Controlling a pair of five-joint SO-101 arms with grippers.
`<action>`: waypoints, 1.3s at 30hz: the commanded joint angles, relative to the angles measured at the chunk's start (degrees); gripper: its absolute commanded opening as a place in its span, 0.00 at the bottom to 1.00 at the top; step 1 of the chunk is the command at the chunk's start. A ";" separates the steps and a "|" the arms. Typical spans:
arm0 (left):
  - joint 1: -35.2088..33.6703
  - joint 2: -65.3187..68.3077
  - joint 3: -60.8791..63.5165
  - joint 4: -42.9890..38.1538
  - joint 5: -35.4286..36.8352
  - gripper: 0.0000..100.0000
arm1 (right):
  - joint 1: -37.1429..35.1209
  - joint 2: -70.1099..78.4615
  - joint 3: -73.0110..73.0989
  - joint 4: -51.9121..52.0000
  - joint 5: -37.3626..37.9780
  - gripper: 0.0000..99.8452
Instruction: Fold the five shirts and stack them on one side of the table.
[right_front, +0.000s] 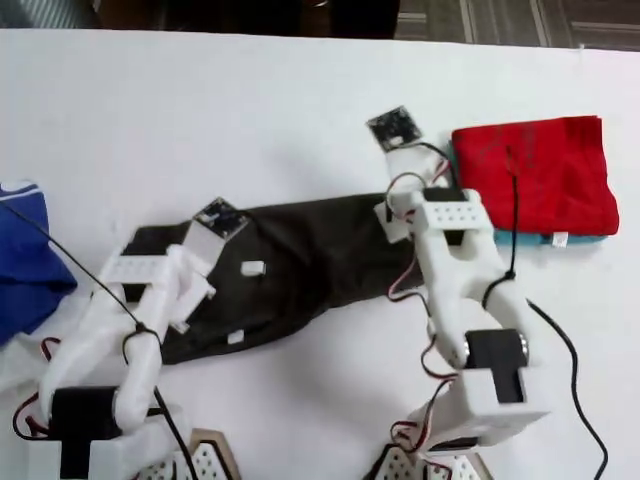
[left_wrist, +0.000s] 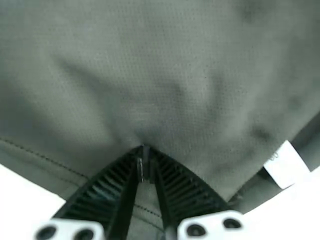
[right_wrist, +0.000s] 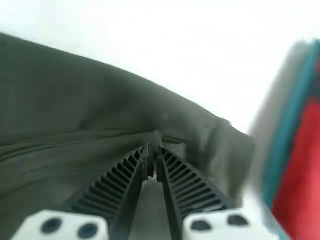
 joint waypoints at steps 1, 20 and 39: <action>0.35 -0.18 0.31 -0.09 0.44 0.03 | 0.31 -1.10 -6.07 6.64 0.26 0.02; 0.35 -0.18 0.31 -0.09 0.53 0.03 | 3.65 -2.24 5.89 6.73 0.70 0.02; 0.44 -0.18 0.22 -0.09 0.53 0.03 | 6.02 -7.60 5.36 19.38 5.63 0.02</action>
